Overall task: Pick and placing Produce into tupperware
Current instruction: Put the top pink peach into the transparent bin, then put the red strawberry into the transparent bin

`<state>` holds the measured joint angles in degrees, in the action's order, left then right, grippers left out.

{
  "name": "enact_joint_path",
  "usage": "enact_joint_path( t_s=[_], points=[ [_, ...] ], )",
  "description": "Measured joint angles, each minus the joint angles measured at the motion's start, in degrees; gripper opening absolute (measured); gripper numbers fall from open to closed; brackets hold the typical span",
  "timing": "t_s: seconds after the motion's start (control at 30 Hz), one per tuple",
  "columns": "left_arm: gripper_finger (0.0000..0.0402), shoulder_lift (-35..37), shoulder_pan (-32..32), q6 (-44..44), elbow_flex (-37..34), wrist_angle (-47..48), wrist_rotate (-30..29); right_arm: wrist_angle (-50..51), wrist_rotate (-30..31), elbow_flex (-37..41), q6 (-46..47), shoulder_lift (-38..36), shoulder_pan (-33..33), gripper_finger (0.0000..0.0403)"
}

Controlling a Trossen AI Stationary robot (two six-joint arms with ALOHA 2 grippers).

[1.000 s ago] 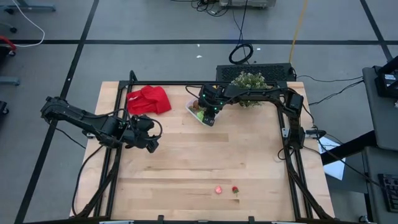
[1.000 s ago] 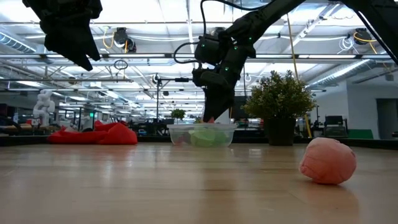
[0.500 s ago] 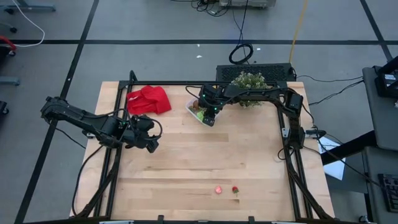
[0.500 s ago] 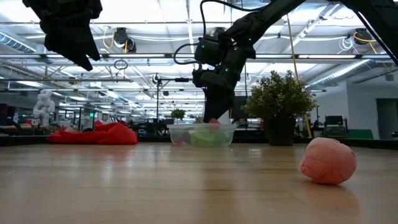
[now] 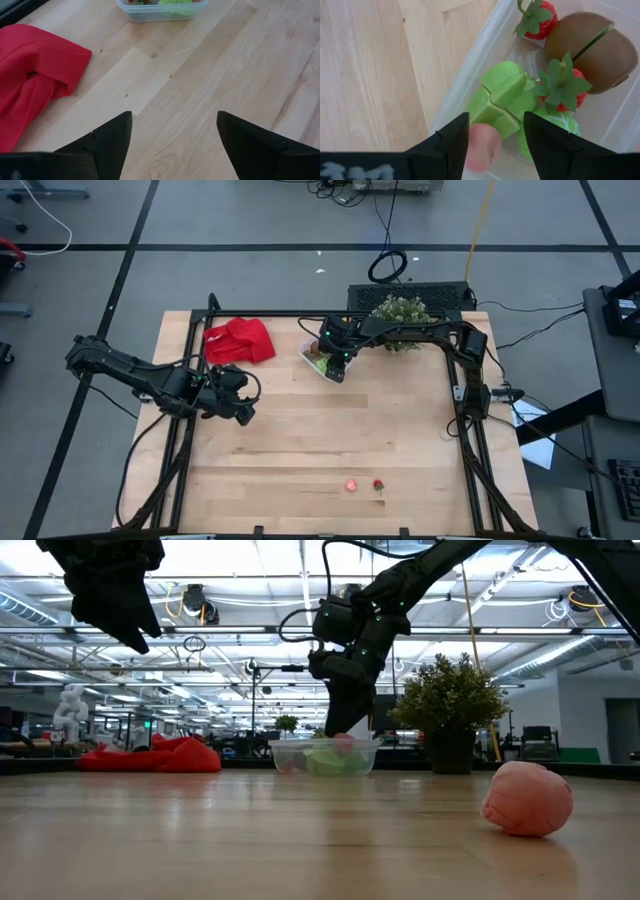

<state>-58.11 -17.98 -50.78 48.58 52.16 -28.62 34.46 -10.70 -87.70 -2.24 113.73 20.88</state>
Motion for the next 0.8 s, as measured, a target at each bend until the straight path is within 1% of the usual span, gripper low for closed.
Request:
enact_joint_path(
  t_s=[0.23,0.37,0.47,0.63,0.8],
  points=[
    [0.0296,0.0,0.0,0.0,0.0,0.0,0.0,-1.5,0.1,0.0,-0.4,-1.2,0.2,0.018],
    [0.0296,0.0,0.0,0.0,0.0,-0.2,0.0,-3.4,0.1,0.0,-0.4,-3.7,0.2,0.018],
    [0.0296,0.0,0.0,-0.3,0.0,-0.2,0.0,-2.5,0.1,0.0,-0.4,-6.4,0.2,0.018],
    [0.0296,0.0,0.0,-0.3,0.0,-0.2,0.0,3.4,0.2,0.0,2.4,-11.7,-1.6,0.018],
    [0.0296,0.0,0.0,-0.3,0.0,-0.2,0.0,12.5,0.1,0.0,7.5,-16.0,-7.2,0.018]
  ],
)
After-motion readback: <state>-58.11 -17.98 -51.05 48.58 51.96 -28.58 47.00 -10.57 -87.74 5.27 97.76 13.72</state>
